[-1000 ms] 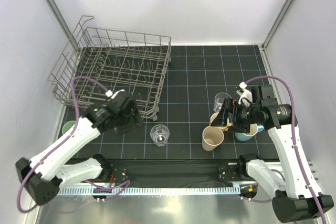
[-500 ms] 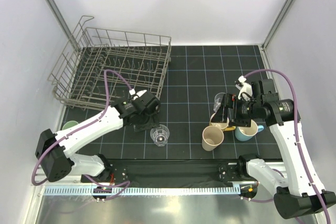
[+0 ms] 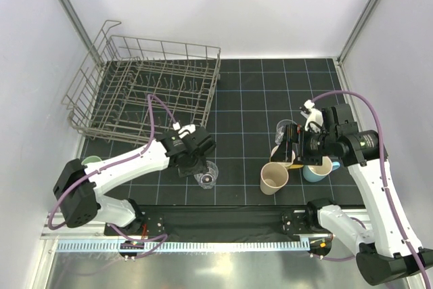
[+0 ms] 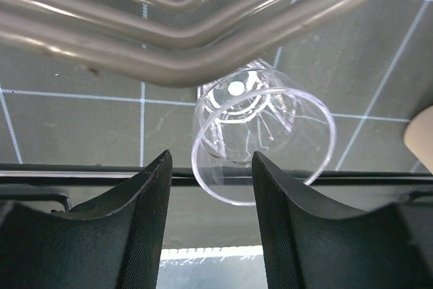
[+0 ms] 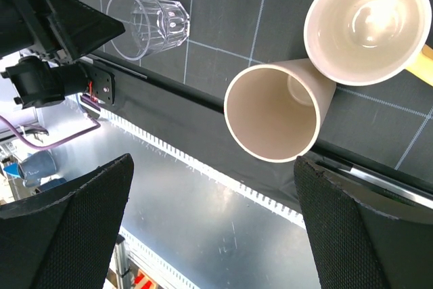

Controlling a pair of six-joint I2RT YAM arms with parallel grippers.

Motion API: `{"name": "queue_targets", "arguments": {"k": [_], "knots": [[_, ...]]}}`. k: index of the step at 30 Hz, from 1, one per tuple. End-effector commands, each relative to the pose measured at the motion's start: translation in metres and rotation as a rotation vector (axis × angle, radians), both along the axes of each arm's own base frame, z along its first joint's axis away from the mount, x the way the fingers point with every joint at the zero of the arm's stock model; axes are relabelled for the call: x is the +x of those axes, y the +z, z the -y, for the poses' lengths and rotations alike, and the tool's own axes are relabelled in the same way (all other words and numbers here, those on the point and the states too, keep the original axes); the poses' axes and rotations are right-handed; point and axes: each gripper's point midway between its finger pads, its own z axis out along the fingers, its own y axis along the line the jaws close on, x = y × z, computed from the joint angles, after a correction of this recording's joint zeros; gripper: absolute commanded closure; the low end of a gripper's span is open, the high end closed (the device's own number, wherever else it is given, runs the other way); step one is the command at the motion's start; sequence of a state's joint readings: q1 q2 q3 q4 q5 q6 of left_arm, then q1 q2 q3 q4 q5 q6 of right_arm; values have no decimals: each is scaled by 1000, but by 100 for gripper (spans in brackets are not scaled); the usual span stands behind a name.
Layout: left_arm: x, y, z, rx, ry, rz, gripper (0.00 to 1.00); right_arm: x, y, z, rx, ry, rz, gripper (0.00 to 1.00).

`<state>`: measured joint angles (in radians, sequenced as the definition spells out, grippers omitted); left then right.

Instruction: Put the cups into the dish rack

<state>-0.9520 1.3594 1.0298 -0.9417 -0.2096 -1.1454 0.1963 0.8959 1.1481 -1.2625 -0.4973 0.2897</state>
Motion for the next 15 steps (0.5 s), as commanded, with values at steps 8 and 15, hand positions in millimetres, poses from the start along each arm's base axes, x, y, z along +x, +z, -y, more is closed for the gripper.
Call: {"name": "queue_targets", "arguments": {"k": [8,15], "knots": [[4,-26,-5,83,32,24,58,-10,-1,0,-10,31,21,0],[1,-32,-3,80,23,20,76,-13,1,-2,-9,46,28,0]]}}
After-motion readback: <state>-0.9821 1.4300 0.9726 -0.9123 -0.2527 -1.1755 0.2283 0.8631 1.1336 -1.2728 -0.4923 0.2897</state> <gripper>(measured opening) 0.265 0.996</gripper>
